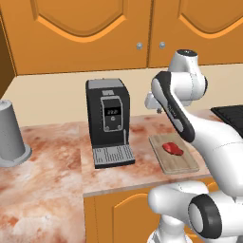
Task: Open the cabinet, retrieve the rolling pin, and place it next to the meat on the cutting board to prepare for tenderizing.
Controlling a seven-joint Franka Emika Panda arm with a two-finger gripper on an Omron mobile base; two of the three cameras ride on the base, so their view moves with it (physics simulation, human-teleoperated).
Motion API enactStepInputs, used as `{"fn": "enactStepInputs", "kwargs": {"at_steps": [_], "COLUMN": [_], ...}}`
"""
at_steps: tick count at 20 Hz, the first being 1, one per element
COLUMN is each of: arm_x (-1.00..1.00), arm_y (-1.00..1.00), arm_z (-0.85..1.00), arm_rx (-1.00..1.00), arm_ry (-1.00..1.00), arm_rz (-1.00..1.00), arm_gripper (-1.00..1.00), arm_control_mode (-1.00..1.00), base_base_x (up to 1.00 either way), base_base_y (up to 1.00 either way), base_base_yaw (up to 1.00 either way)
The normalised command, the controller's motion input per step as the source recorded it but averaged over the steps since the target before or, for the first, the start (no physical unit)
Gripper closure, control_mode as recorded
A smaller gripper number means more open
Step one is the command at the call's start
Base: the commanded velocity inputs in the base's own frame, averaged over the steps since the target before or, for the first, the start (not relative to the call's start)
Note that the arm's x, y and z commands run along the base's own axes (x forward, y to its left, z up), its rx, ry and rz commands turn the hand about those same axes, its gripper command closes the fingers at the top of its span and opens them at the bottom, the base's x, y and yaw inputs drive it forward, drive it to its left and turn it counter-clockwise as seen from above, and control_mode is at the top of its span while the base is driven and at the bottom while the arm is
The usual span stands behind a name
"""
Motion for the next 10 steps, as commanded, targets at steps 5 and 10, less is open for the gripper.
{"fn": "enactStepInputs", "kwargs": {"at_steps": [5,10], "arm_x": [-0.21,-0.66], "arm_y": [0.05,0.09], "arm_z": [0.0,0.03], "arm_rx": [-0.04,-0.22], "arm_ry": [-0.12,-0.51], "arm_rz": [-0.01,-0.03], "arm_gripper": [-1.0,-1.0], "arm_control_mode": [-1.0,-1.0], "base_base_x": [0.0,0.0], "base_base_y": [0.0,0.0], "base_base_yaw": [0.0,0.0]}}
